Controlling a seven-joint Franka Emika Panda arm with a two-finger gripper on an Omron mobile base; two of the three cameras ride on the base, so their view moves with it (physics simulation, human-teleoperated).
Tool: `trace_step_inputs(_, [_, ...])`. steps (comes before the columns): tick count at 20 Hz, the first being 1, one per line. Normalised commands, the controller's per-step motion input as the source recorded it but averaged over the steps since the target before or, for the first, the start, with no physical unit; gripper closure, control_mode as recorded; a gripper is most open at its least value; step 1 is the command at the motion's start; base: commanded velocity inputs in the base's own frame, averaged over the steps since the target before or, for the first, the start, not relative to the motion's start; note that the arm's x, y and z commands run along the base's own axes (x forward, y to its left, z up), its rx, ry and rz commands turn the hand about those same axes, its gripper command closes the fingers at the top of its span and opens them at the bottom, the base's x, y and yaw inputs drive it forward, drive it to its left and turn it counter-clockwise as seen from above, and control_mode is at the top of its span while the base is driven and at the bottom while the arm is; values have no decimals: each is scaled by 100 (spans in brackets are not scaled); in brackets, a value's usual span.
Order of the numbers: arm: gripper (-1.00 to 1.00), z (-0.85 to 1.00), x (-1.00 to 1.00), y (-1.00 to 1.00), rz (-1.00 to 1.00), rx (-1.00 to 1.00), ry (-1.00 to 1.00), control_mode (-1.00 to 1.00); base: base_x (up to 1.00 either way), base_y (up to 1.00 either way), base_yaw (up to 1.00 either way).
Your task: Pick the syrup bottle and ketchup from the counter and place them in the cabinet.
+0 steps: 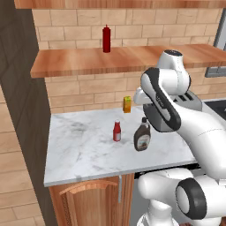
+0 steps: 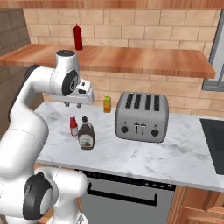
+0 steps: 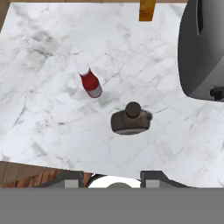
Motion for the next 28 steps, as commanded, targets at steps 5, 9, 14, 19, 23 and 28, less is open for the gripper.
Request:
trace_step_inputs(5, [-100, -8, -5, -2, 0, 0, 0, -100, 0, 0, 0])
trace_step_inputs(9, [-100, -27, -22, -3, 0, 0, -2, -100, 0, 0, 0])
trace_step_inputs(14, [-100, -35, -20, -13, 2, 0, -2, -100, 0, 0, 0])
trace_step_inputs(19, [-100, -28, -19, -8, 3, 1, -1, -100, 0, 0, 0])
trace_step_inputs(23, [-100, -35, -21, -1, 4, 0, -4, -100, 0, 0, 0])
trace_step_inputs(28, [-100, -39, -5, 3, 2, 0, -6, -100, 0, 0, 0])
